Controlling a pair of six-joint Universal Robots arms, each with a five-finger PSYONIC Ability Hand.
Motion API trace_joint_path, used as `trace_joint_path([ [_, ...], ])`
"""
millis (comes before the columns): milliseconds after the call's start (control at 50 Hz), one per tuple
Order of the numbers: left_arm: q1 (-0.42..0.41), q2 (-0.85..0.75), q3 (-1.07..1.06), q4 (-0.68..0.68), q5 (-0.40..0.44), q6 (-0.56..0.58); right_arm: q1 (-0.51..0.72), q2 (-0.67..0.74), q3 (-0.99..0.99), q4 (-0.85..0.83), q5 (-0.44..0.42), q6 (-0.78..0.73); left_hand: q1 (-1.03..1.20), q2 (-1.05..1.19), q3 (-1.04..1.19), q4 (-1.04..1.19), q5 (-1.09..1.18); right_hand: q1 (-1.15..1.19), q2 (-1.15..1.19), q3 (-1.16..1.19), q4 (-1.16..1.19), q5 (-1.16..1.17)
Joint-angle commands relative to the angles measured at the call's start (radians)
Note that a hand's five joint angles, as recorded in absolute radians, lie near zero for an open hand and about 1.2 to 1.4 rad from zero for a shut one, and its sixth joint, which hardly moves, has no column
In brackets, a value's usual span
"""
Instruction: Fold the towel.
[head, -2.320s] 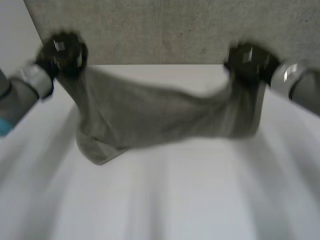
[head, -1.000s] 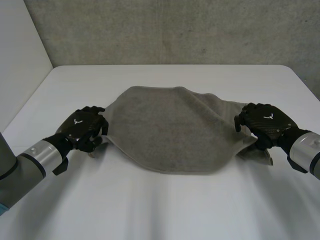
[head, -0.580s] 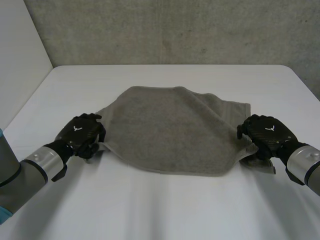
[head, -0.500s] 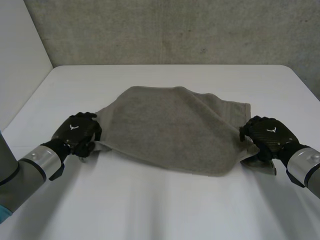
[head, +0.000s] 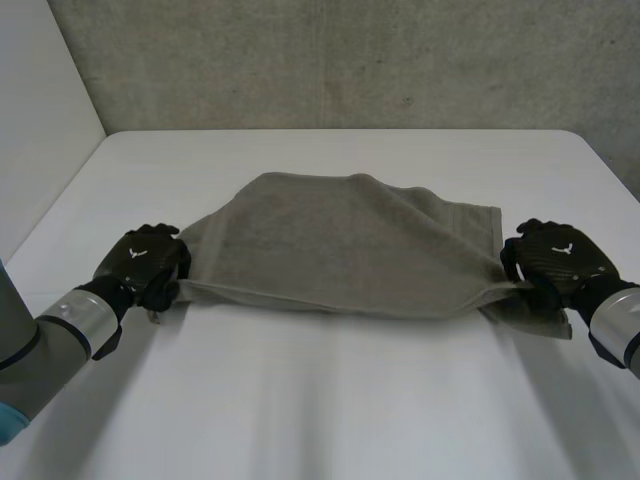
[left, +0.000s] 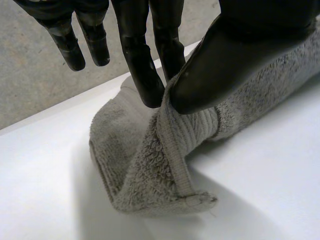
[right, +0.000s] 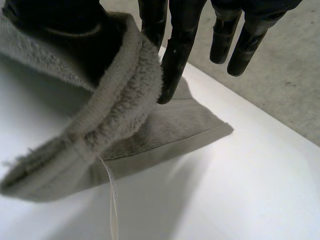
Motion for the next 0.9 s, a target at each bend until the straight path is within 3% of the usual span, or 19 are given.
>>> trace_joint_path([
  [20, 0.003, -0.015, 0.005, 0.007, -0.003, -0.001, -0.017, -0.009, -0.003, 0.005, -0.024, 0.027, -0.092, -0.091, -0.043, -0.05, -0.097, 0.08, 0.115, -0.007, -0.06, 0.066],
  [120, -0.006, -0.03, 0.005, 0.007, -0.003, -0.001, -0.019, -0.008, -0.003, 0.007, -0.036, 0.027, -0.423, -0.422, -0.043, -0.05, -0.428, 0.08, 0.115, -0.007, -0.06, 0.066],
  [240, -0.012, -0.032, 0.001, 0.006, -0.004, -0.001, -0.017, -0.008, -0.003, 0.007, -0.038, 0.027, -0.506, -0.505, -0.043, -0.05, -0.511, 0.08, 0.115, -0.007, -0.06, 0.066],
  [700, -0.005, -0.074, -0.002, 0.006, -0.006, 0.004, -0.026, -0.003, -0.011, 0.008, -0.053, 0.027, -0.453, -0.452, -0.043, -0.05, -0.459, 0.08, 0.115, -0.007, -0.06, 0.066],
  [820, 0.0, -0.087, -0.002, 0.006, -0.013, 0.083, -0.048, -0.002, -0.011, 0.011, -0.049, 0.025, -0.441, -0.441, -0.043, -0.05, -0.447, 0.08, 0.115, -0.007, -0.06, 0.066],
  [900, 0.001, -0.114, 0.002, 0.004, -0.044, 0.16, -0.051, 0.001, -0.012, 0.011, -0.048, 0.025, -0.316, -0.315, -0.043, -0.05, -0.321, 0.08, 0.115, -0.007, -0.06, 0.066],
])
